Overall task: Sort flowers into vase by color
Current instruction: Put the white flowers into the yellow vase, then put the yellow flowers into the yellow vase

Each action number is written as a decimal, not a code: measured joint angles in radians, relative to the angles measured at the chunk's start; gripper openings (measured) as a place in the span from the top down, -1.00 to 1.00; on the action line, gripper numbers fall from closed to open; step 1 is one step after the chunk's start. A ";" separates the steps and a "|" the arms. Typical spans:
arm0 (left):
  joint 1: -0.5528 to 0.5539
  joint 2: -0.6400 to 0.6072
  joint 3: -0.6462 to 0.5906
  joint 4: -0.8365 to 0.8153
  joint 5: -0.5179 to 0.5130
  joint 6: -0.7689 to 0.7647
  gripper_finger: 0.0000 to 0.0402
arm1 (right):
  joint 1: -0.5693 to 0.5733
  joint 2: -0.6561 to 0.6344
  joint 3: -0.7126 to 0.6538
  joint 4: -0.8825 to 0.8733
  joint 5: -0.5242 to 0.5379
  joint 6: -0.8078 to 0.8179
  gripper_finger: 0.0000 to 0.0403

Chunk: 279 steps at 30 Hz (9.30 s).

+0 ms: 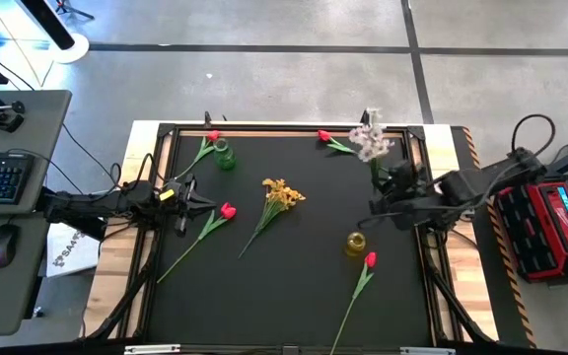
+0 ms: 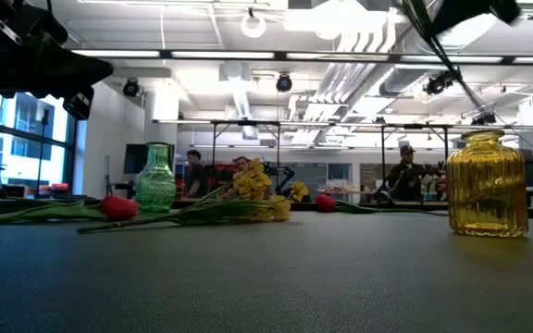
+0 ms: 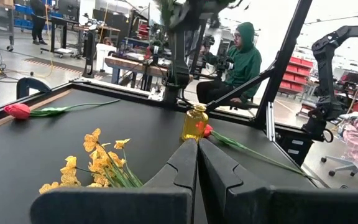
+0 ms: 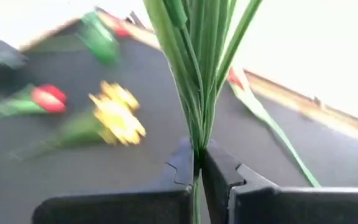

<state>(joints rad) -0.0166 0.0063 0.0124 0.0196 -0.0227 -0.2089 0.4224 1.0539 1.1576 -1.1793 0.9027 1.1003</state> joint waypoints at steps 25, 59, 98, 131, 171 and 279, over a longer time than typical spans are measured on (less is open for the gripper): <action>0.000 0.000 0.000 0.001 -0.026 0.002 0.98 | 0.434 -0.048 -0.402 0.626 0.283 -0.056 1.00; 0.000 0.000 0.000 0.001 -0.026 0.001 0.98 | 0.269 0.024 -0.486 0.622 -0.047 0.121 0.72; -0.120 0.187 0.023 0.057 -0.192 -0.050 1.00 | 0.268 0.250 -0.306 1.351 -0.383 -0.445 0.41; -0.316 1.410 0.713 -0.234 -0.452 -0.188 0.68 | 0.224 0.531 -0.307 1.197 -0.537 -0.225 -0.08; -0.362 1.327 0.573 0.161 -0.573 -0.310 0.99 | 0.149 0.365 -0.307 1.259 -0.629 -0.815 -0.06; -0.336 1.664 0.819 0.278 -0.695 0.233 0.27 | 0.409 -0.134 -0.521 0.892 0.182 -0.447 1.00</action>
<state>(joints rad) -0.3528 1.6707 0.8314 0.2977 -0.7182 0.0242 0.8313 0.9201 0.6370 -0.2875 1.0846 0.6537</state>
